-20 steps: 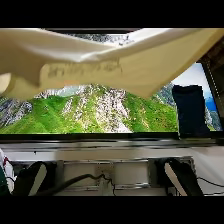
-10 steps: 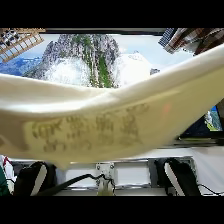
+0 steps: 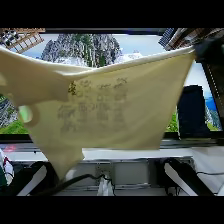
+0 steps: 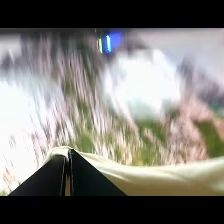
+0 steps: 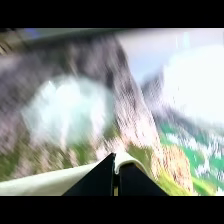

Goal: Fold the clothes and pants, and hang the long-sleeved shirts on hangers.

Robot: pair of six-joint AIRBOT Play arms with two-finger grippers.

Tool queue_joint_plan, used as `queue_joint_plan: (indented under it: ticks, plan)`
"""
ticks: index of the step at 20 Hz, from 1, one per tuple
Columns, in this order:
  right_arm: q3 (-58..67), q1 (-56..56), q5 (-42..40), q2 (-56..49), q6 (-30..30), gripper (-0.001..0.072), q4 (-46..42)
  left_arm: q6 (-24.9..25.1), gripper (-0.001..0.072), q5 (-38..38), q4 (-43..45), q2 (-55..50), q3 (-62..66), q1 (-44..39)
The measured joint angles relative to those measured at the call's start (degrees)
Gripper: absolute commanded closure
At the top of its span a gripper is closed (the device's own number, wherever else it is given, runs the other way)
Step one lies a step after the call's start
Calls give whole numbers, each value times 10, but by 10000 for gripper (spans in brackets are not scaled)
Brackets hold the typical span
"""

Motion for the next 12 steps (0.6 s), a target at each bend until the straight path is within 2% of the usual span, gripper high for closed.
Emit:
queue_joint_plan:
  ticks: [4, 7, 12]
  plan:
    - [-11, 1, -69, -146, -27, 690, 33, 0, 695, 45, -21, -161, -7, -2]
    - [-10, 11, -133, -248, -59, 690, 74, 0, 695, 114, -51, -273, -8, -13]
    - [16, 23, -206, -370, -82, 690, 106, 20, 696, 205, -66, -387, -9, -29]
